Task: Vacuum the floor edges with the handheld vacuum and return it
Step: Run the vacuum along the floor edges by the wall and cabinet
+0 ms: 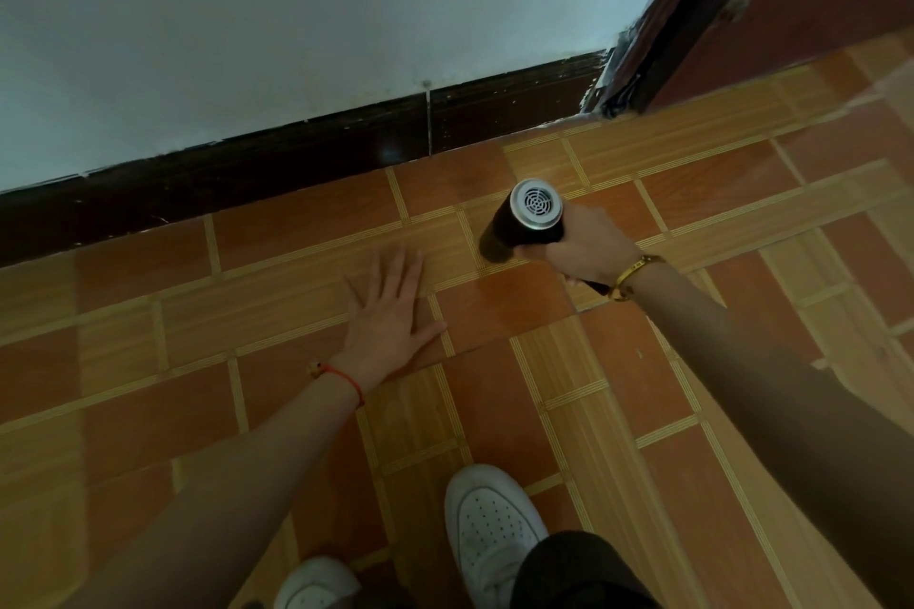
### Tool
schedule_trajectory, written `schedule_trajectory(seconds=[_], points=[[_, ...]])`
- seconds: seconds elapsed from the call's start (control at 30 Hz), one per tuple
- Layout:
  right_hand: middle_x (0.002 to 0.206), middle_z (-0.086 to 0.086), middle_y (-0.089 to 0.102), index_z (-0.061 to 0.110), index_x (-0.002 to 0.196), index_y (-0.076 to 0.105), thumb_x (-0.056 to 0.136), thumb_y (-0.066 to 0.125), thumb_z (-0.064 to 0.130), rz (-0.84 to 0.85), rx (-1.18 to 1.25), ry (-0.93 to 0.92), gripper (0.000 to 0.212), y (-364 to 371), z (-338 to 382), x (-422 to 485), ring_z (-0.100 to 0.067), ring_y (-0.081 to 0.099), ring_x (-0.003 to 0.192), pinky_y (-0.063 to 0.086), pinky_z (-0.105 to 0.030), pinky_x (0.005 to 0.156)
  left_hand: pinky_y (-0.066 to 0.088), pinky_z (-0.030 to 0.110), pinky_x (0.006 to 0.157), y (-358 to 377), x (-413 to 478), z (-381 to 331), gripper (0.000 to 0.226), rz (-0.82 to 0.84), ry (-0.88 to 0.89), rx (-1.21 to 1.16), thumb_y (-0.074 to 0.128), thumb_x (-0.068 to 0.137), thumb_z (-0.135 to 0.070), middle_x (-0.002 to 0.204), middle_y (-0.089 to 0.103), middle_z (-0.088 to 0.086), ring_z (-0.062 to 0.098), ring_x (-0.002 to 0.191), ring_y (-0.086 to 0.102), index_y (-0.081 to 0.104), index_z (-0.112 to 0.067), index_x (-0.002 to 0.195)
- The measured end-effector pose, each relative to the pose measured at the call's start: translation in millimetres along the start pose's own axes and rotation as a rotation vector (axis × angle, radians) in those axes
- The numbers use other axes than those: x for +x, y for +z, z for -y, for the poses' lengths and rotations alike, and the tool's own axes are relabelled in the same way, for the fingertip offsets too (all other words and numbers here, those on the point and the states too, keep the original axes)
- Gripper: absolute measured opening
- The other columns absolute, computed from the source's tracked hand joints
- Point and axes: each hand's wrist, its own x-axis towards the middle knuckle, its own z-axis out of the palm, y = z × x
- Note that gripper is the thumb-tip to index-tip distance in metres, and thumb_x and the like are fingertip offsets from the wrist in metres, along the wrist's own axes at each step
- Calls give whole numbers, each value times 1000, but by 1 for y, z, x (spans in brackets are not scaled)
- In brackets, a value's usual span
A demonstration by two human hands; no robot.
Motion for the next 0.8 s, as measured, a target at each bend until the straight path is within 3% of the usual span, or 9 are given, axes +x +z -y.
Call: schedule_trajectory(seconds=[0.1,0.23,0.3,0.4,0.47,0.6,0.7,0.8], points=[[89,8,66,27,122,52,79,75,39,-2,-41,-39,50,5,8,-8,-2,61,57,48,-17,46,-4,71,115,2,-7,5,100,0,-23,-4,41,89,-71,164,-25,0,31,149,-24,-18,-25,156],[75,7,61,25,125,49,80,76,34,128,9,-63,53,12,28,-9,-4,59,40,45,-16,39,-6,68,116,1,-16,17,100,-43,-88,-18,47,90,-66,166,-18,0,31,152,-17,-15,-24,156],[77,6,63,24,128,48,80,75,35,179,-27,-117,57,19,41,-8,-6,59,42,45,-17,40,-5,68,116,-1,-20,25,99,-51,-120,-18,47,91,-65,167,-13,1,31,152,-15,-13,-23,157],[102,6,64,24,129,50,80,74,39,162,-108,-195,58,32,60,-5,-5,59,74,45,-20,61,-3,69,117,-2,-29,38,88,-78,-170,-16,35,95,-65,167,-7,3,31,152,-13,-10,-22,157],[110,4,64,23,130,50,80,73,42,138,-137,-225,58,42,70,-2,-15,60,98,49,-28,79,-2,68,117,-2,-36,48,80,-102,-210,-44,25,98,-64,168,-5,4,31,153,-13,-7,-22,158],[121,-1,65,24,134,48,79,72,47,138,-212,-291,64,58,87,1,-22,59,111,52,-44,92,-5,67,117,2,-56,72,77,-158,-304,-52,22,99,-62,167,-6,6,31,153,-13,-7,-22,158],[121,1,65,24,133,48,78,73,47,206,-207,-316,64,67,100,4,-20,59,111,51,-42,94,0,70,116,4,-68,91,86,-200,-398,-38,26,96,-65,167,-9,9,33,152,-13,-12,-18,157],[118,2,66,23,127,54,79,75,41,277,-146,-353,56,77,112,5,-17,59,109,47,-29,90,1,72,115,3,-77,106,93,-207,-468,-46,35,94,-67,167,-7,9,34,153,-11,-9,-15,157]])
